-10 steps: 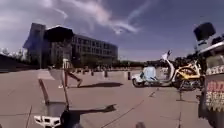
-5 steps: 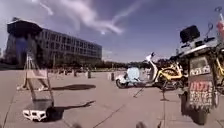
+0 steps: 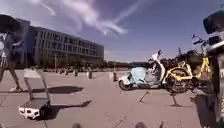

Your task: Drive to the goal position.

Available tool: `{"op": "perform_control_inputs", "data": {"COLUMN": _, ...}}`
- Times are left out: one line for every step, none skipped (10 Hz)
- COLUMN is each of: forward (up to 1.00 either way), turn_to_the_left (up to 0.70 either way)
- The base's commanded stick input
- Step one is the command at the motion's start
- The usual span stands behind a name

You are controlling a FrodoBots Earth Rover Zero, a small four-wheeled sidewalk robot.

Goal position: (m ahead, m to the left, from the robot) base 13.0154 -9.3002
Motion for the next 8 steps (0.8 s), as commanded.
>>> {"op": "perform_control_inputs", "data": {"forward": 0.7, "turn_to_the_left": 0.2}}
{"op": "perform_control_inputs", "data": {"forward": 0.7, "turn_to_the_left": 0.2}}
{"op": "perform_control_inputs", "data": {"forward": 0.7, "turn_to_the_left": 0.2}}
{"op": "perform_control_inputs", "data": {"forward": 0.7, "turn_to_the_left": 0.2}}
{"op": "perform_control_inputs", "data": {"forward": 0.7, "turn_to_the_left": 0.2}}
{"op": "perform_control_inputs", "data": {"forward": 0.7, "turn_to_the_left": 0.2}}
{"op": "perform_control_inputs", "data": {"forward": 0.7, "turn_to_the_left": 0.2}}
{"op": "perform_control_inputs", "data": {"forward": 0.7, "turn_to_the_left": 0.2}}
